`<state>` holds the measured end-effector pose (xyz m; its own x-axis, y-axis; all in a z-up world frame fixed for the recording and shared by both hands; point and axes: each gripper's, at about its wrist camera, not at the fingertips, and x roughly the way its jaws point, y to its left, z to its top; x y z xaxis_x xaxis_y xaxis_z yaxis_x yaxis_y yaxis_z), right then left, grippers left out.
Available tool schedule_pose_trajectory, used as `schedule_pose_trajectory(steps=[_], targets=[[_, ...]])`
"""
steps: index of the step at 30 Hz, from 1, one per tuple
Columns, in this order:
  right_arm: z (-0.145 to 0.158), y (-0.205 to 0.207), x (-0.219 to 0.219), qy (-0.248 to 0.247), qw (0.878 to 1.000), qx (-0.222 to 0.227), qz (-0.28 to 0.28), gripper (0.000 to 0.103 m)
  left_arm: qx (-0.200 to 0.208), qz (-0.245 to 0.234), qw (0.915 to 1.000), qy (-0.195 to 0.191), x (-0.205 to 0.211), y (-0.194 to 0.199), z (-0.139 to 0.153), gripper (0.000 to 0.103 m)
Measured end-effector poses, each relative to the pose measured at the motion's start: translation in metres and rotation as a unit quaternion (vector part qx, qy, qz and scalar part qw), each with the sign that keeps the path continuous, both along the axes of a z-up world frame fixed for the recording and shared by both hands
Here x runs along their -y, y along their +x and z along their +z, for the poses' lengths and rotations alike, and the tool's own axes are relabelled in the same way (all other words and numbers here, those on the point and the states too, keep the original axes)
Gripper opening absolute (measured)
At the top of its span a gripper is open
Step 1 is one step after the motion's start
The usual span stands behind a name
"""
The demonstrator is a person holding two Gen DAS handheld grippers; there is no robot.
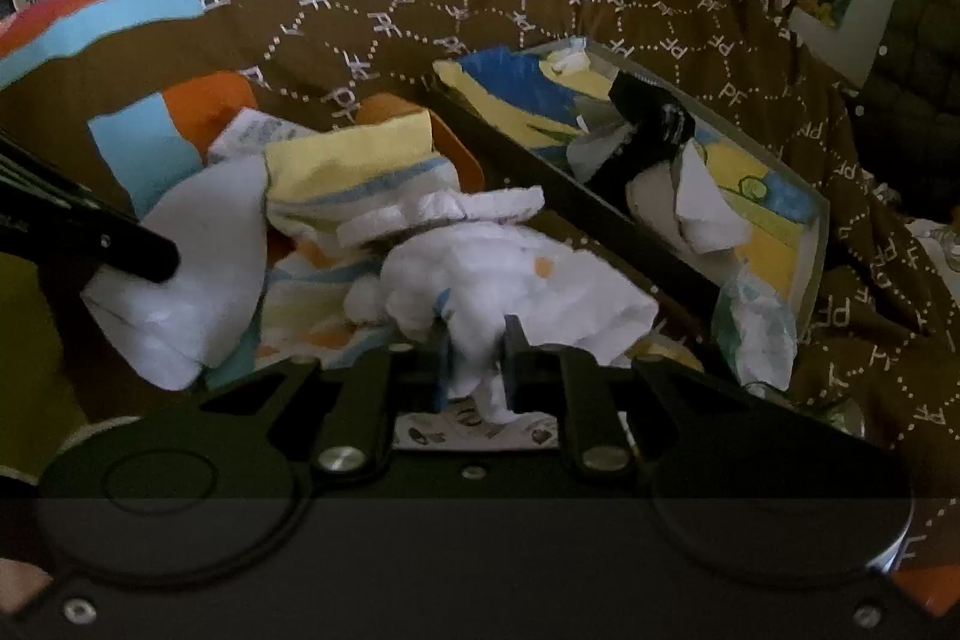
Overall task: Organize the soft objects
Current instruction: 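Grasp the blue-printed white sock with the right tool while the left tool grasps a white sock, then lift both white socks and carry them over the cartoon tray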
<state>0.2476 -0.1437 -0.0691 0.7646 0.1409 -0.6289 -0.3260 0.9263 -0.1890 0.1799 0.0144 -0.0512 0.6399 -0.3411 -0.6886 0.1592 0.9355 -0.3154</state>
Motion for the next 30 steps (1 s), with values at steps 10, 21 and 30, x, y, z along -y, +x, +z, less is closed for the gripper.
schedule_pose_trajectory(steps=[10,21,30], targets=[[0.043,-0.035,0.023,0.038,0.998,0.035,-0.017,0.008,0.024,-0.026,0.9992,-0.017,0.013,-0.018,0.018,0.0],[0.08,-0.076,0.036,0.062,0.993,0.095,-0.037,0.008,0.061,-0.019,0.9974,-0.032,0.018,-0.059,0.041,0.0],[0.102,-0.113,0.054,0.117,0.98,0.153,-0.056,0.008,0.12,-0.049,0.991,-0.033,0.024,-0.094,0.083,0.0]])
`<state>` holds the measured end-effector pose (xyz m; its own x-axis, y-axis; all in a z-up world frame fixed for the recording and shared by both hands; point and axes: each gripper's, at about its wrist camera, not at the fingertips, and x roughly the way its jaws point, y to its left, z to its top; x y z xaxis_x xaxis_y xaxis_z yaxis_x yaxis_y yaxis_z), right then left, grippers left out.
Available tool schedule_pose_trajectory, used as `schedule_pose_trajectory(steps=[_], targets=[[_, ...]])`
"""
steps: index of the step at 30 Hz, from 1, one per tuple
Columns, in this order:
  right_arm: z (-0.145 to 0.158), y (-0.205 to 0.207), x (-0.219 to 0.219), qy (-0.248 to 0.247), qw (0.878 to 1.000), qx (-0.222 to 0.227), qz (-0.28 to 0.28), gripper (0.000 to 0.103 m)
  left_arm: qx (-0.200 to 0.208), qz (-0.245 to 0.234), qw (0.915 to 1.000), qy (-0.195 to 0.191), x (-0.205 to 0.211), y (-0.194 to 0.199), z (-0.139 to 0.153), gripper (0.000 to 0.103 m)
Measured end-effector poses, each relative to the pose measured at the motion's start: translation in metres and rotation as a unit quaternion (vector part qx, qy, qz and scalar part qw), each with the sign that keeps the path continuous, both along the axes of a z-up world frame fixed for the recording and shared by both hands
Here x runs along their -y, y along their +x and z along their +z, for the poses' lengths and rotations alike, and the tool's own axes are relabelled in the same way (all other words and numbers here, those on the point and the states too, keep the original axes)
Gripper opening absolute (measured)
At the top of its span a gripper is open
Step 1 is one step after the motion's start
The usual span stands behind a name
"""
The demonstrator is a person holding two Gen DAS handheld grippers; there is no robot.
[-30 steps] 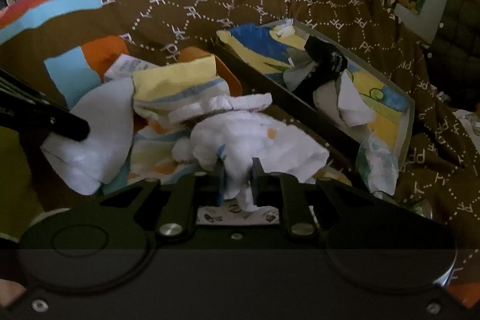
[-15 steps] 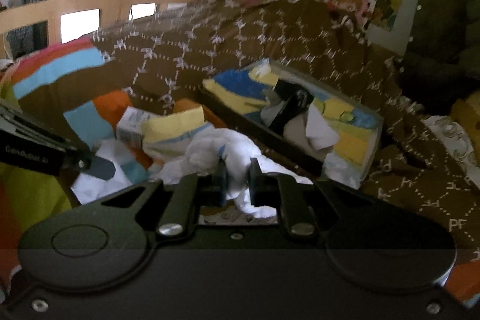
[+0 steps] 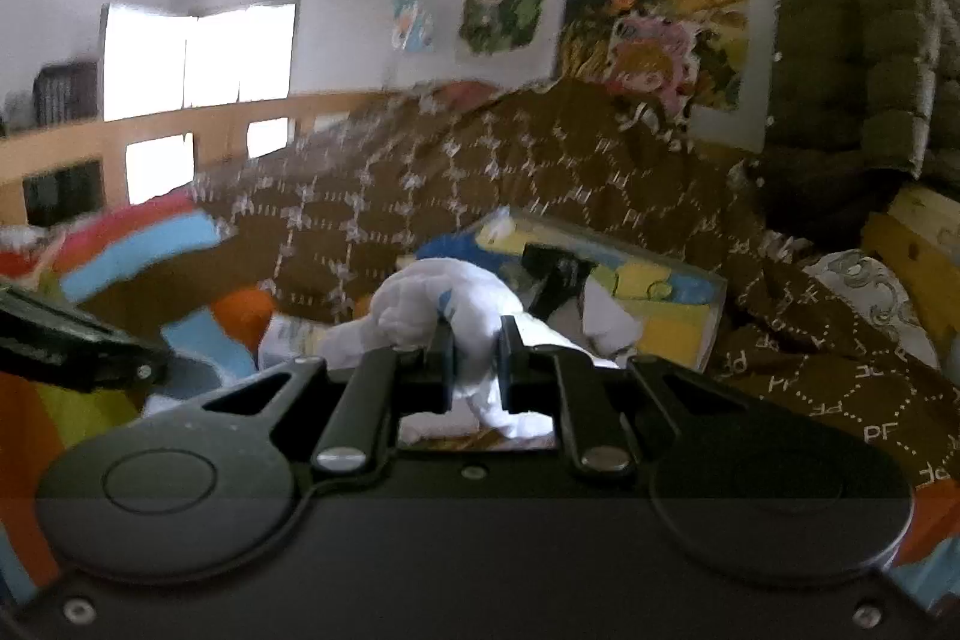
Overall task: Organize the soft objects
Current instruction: 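Lift both white socks and carry them over the cartoon tray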
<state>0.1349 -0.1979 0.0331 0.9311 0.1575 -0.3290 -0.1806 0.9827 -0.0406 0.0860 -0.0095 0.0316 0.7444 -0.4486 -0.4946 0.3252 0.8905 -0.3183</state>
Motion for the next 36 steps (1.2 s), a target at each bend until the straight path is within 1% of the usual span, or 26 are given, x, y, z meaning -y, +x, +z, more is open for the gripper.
schedule_pose_trajectory(steps=[3,8,14,19,26,29,33,36], targets=[[0.005,-0.006,0.011,0.02,1.0,0.021,-0.003,0.008,0.014,-0.005,0.9999,0.008,0.0,-0.005,0.017,0.0],[0.011,-0.015,0.024,0.044,0.998,0.054,-0.003,0.008,0.046,-0.016,0.9977,0.047,0.008,-0.003,0.045,0.0],[0.012,-0.015,0.035,0.052,0.995,0.08,-0.018,0.008,0.063,-0.032,0.9935,0.089,0.021,0.015,0.065,0.0],[0.009,-0.008,0.044,0.057,0.995,0.079,-0.034,0.009,0.072,-0.04,0.9904,0.112,0.033,0.034,0.07,0.0],[0.013,0.016,0.042,0.051,0.993,0.106,-0.034,0.009,0.089,-0.037,0.9873,0.126,0.049,0.07,0.072,0.0],[0.014,0.026,0.043,0.06,0.991,0.11,-0.038,0.009,0.093,-0.033,0.987,0.127,0.053,0.088,0.074,0.0],[0.012,0.041,0.041,0.046,0.99,0.123,-0.041,0.009,0.101,-0.03,0.9854,0.134,0.059,0.114,0.074,0.0],[0.011,0.059,0.041,0.042,0.99,0.13,-0.046,0.009,0.093,-0.019,0.9871,0.128,0.061,0.143,0.075,0.0]])
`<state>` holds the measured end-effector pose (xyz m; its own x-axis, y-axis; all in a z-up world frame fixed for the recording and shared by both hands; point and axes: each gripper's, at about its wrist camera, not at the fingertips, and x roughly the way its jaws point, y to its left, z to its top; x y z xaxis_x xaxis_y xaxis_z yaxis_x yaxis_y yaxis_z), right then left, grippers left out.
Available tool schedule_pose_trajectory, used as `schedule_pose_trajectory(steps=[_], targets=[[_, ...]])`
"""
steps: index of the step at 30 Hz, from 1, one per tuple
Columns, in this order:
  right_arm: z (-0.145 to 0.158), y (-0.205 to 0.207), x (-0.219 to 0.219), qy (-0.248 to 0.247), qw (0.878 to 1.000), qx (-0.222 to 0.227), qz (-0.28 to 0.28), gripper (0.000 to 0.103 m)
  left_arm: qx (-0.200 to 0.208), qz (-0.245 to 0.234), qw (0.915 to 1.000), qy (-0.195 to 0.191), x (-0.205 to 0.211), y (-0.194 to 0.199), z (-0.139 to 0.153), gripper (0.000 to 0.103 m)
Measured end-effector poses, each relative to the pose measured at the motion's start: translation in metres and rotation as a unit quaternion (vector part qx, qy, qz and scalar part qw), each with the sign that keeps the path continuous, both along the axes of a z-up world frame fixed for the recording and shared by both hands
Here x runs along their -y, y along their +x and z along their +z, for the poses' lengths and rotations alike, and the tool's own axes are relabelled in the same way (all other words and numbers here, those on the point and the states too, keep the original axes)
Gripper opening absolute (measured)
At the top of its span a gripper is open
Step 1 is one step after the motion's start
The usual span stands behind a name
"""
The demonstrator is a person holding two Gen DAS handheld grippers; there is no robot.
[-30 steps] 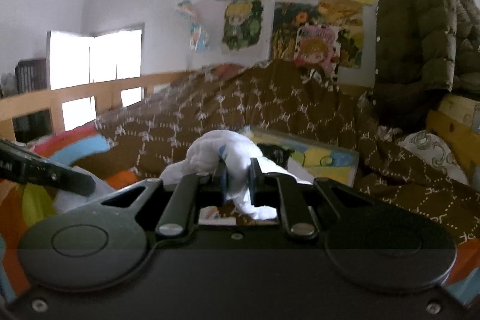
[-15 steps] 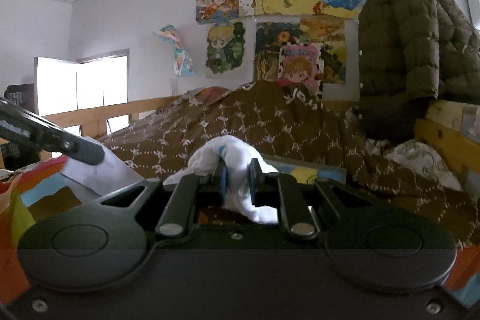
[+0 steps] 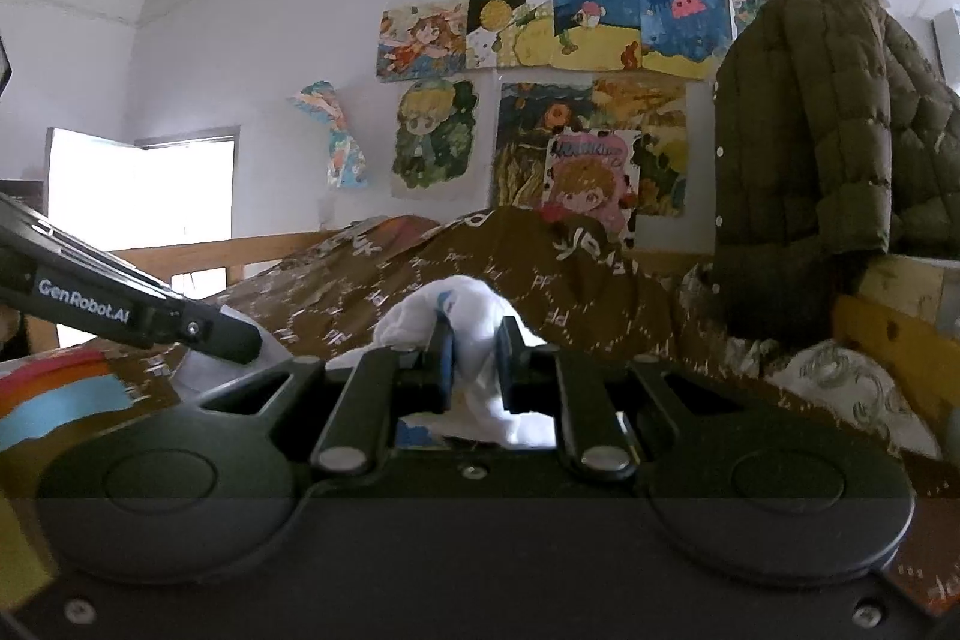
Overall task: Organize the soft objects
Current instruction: 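Lift both white socks and carry them over the cartoon tray, then lower both white socks into the tray and open both tools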
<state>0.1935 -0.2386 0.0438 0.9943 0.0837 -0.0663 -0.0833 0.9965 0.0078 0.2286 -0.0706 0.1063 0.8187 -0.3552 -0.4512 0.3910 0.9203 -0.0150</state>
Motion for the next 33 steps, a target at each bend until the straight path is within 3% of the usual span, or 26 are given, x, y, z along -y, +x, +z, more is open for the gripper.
schedule_pose_trajectory(steps=[10,19,27,33], targets=[[-0.02,0.059,0.014,0.042,0.998,-0.02,-0.048,0.009,0.023,0.025,0.9993,0.014,0.018,0.087,0.003,0.0],[-0.046,0.108,0.032,0.073,0.992,-0.073,-0.075,0.009,0.03,0.048,0.9984,0.006,0.052,0.16,-0.021,0.0],[-0.062,0.135,0.05,0.101,0.984,-0.097,-0.108,0.009,0.023,0.063,0.9977,-0.011,0.076,0.205,-0.034,0.0],[-0.064,0.153,0.07,0.125,0.978,-0.099,-0.137,0.009,0.022,0.056,0.9982,0.006,0.093,0.223,-0.044,0.0]])
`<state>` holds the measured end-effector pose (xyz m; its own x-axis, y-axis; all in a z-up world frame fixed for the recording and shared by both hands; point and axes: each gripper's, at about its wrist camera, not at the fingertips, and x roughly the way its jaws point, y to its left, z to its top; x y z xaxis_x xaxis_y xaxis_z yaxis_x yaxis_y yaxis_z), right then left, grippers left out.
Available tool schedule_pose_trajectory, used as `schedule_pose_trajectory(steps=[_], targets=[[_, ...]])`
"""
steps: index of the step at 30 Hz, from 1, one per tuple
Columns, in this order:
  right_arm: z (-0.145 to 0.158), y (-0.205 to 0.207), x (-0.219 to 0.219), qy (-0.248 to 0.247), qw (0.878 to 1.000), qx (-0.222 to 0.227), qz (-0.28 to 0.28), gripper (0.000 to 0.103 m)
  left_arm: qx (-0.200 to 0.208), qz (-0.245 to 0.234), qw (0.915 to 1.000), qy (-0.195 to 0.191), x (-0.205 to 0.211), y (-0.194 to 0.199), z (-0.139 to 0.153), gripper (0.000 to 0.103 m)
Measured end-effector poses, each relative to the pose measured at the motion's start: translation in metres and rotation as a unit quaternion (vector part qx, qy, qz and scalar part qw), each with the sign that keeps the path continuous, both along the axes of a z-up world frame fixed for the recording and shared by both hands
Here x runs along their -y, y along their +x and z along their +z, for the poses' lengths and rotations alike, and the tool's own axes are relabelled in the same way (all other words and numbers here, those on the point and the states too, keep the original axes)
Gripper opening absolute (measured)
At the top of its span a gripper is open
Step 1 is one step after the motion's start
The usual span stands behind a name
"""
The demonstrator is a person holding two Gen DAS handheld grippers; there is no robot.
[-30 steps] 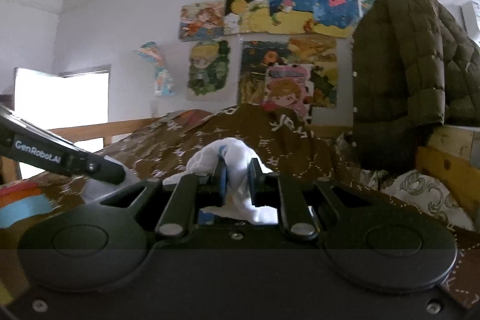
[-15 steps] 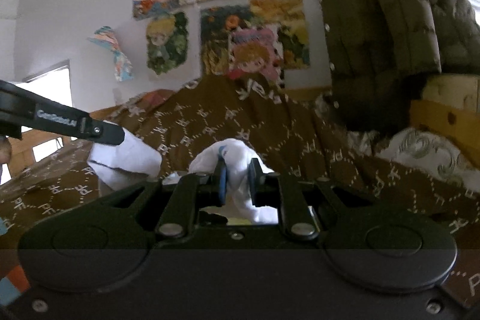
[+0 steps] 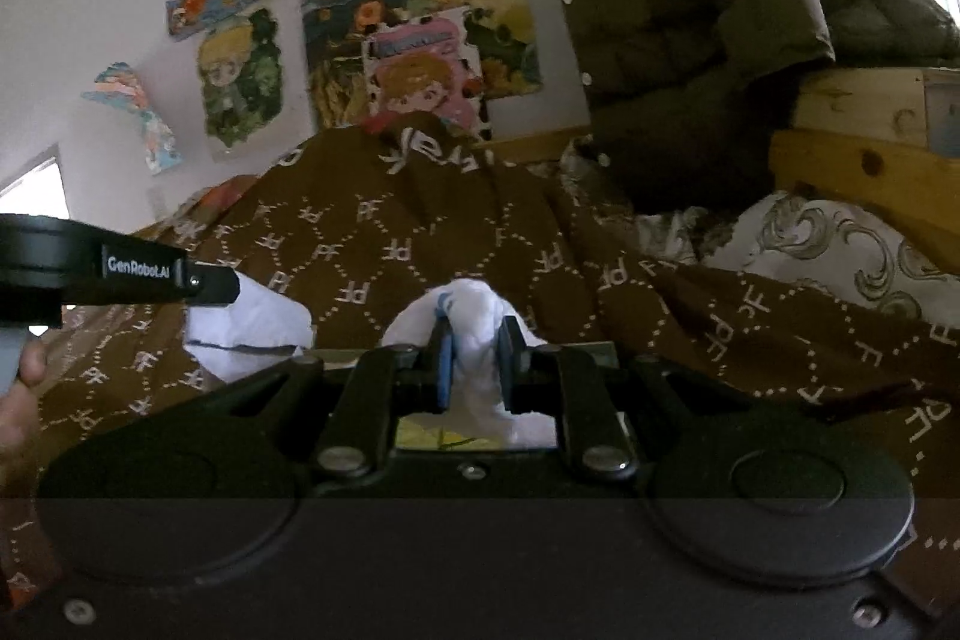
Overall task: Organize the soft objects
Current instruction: 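Lower both white socks into the tray and open both tools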
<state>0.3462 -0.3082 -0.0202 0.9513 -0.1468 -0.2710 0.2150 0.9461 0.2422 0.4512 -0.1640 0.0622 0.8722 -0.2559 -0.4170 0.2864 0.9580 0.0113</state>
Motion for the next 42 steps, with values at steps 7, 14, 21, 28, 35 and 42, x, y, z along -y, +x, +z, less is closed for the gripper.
schedule_pose_trajectory(steps=[7,14,21,28,35,42], targets=[[-0.008,0.014,0.007,0.004,0.999,-0.044,0.0,0.009,-0.036,0.011,0.9993,-0.004,0.011,0.016,-0.028,0.0],[-0.037,0.038,0.006,0.026,0.994,-0.109,0.016,0.01,-0.096,0.014,0.9953,-0.002,0.006,0.027,-0.054,0.0],[-0.058,0.049,-0.001,0.03,0.99,-0.136,0.014,0.012,-0.137,0.024,0.9902,0.01,-0.003,0.031,-0.075,0.0],[-0.059,0.052,0.001,0.033,0.989,-0.143,0.019,0.016,-0.149,0.035,0.9881,0.009,-0.007,0.03,-0.076,0.009],[-0.054,0.048,0.003,0.039,0.989,-0.142,0.019,0.031,-0.146,0.044,0.9882,0.011,-0.009,0.02,-0.066,0.026],[-0.04,0.035,0.009,0.052,0.991,-0.125,0.019,0.044,-0.134,0.057,0.9894,0.002,-0.019,0.005,-0.044,0.044]])
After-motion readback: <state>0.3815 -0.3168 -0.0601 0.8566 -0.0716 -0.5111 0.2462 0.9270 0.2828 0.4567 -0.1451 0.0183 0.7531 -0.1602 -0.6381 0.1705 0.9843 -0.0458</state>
